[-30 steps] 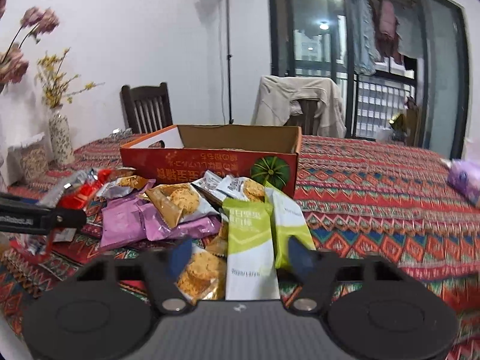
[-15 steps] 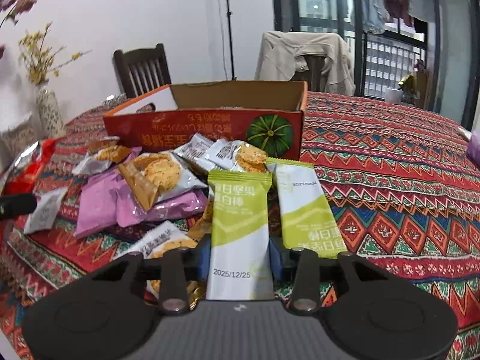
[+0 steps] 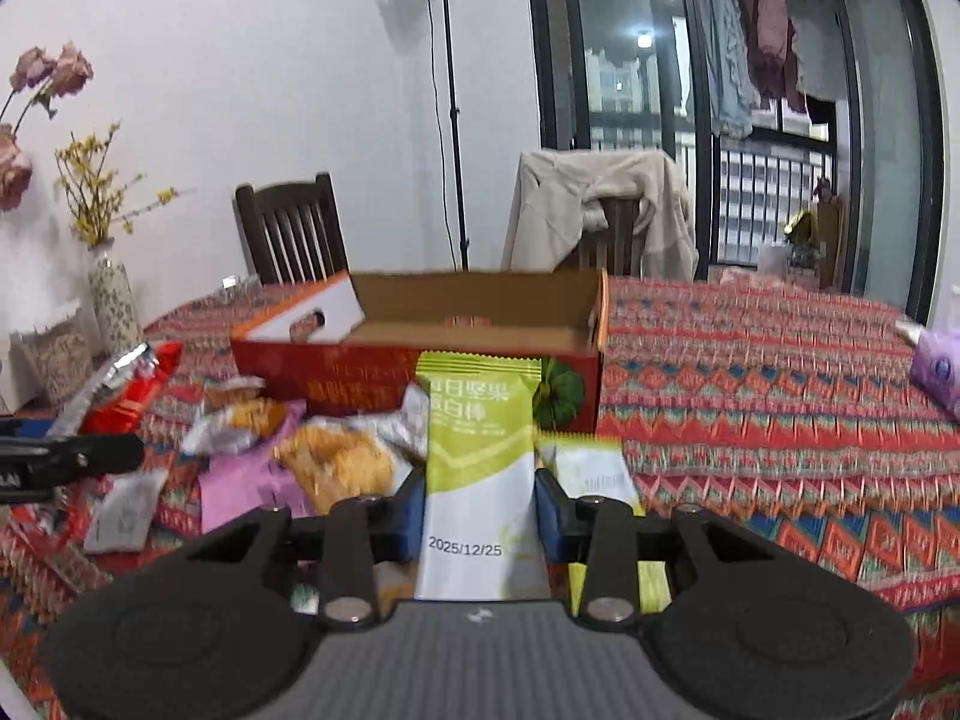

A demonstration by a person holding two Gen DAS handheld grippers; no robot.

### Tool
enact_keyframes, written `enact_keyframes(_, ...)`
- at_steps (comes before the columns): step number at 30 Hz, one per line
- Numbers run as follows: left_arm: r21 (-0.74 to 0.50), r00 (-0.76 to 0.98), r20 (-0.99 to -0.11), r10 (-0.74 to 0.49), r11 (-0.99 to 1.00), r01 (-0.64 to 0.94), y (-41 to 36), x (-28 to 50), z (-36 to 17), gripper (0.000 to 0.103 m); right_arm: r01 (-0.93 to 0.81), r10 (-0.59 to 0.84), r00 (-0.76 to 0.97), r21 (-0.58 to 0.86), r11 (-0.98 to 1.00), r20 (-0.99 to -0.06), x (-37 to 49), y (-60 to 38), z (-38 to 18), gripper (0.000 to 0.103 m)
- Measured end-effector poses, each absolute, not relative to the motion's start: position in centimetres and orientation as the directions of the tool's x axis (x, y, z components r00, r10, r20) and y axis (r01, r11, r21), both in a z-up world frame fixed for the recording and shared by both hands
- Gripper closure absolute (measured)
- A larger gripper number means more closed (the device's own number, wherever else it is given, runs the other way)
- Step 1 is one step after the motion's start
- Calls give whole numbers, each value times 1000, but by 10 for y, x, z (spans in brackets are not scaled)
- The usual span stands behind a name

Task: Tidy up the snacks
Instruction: 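Carry both packets into the orange box and open both grippers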

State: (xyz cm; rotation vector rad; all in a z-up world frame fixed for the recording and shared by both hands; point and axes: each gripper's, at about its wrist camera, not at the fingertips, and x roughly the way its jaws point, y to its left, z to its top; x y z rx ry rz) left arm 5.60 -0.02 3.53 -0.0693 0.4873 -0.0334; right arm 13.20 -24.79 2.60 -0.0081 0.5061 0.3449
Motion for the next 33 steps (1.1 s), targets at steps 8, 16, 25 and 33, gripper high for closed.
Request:
enact_keyframes(8, -69, 901, -432, -38, 998, 10, 3, 105, 61, 33, -321, 325, 852, 80, 944, -410, 179, -232, 57, 67)
enact_keyframes(16, -83, 909, -416, -21, 996, -16, 2, 170, 85, 33, -296, 314, 868, 108, 949, -384, 243, -212, 80, 67)
enact_keyframes(25, -82, 906, -422, 42, 993, -84, -5, 253, 88, 33, -222, 272, 870, 167, 961, -411, 329, -192, 74, 67)
enact_keyframes(33, -38, 878, -464, 118, 988, -153, -6, 301, 43, 33, -169, 231, 865, 173, 970, -445, 367, -186, 33, 67)
